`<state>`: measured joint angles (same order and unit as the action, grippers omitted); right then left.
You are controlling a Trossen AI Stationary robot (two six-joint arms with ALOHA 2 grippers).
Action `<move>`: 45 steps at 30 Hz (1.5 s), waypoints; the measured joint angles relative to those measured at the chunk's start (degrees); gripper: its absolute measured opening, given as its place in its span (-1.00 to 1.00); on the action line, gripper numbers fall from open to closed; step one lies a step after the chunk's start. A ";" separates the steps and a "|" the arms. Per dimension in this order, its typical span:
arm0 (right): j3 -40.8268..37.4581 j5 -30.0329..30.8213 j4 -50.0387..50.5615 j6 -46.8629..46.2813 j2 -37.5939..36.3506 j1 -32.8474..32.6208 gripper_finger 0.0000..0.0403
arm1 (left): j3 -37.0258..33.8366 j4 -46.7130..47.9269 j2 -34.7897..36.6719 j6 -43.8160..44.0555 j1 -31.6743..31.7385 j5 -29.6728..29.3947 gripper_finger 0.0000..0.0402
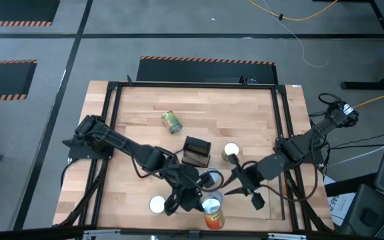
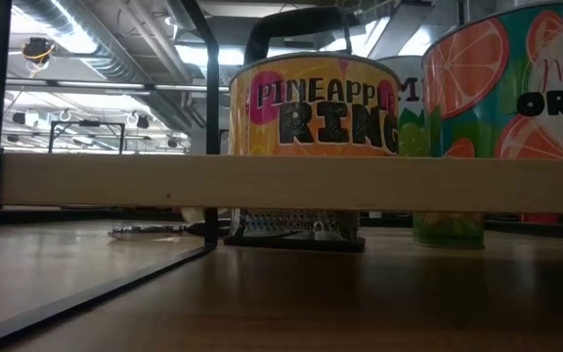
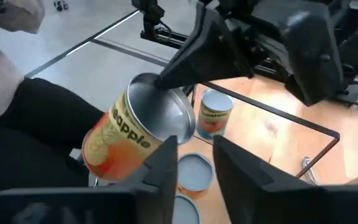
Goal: Pick and place cans onto a shelf
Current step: Put the canned pineapple on the shelf
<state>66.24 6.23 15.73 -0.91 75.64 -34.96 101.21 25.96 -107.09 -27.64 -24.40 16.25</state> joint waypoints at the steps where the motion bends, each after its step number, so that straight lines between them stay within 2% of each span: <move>1: 0.00 -0.75 -0.04 1.33 0.00 0.03 -0.41 | 0.00 -0.03 0.00 0.00 -0.05 0.00 -1.00; 5: 0.00 -4.94 -1.18 7.61 0.75 -0.06 -0.31 | 0.00 0.01 0.00 -0.01 -0.19 0.00 -1.00; 12: 0.00 -6.28 -7.05 13.15 4.77 -0.02 -0.30 | 0.00 0.04 0.00 -0.02 -0.16 0.70 -1.00; 20: 0.00 -6.60 -8.99 13.47 8.02 -0.02 -0.30 | 0.00 0.32 0.00 -0.02 -0.18 1.53 -1.00; 24: 0.00 -10.04 -9.47 13.55 9.08 -0.02 -0.31 | 0.00 0.17 0.02 -0.07 -0.10 1.70 -1.00; 45: 0.00 -11.07 -10.86 13.62 9.44 -0.06 -0.81 | 0.00 0.78 0.04 -1.42 -0.10 2.32 -1.00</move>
<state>66.24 -4.84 4.86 12.71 85.08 -35.02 101.21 26.74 -107.04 -29.06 -24.49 18.57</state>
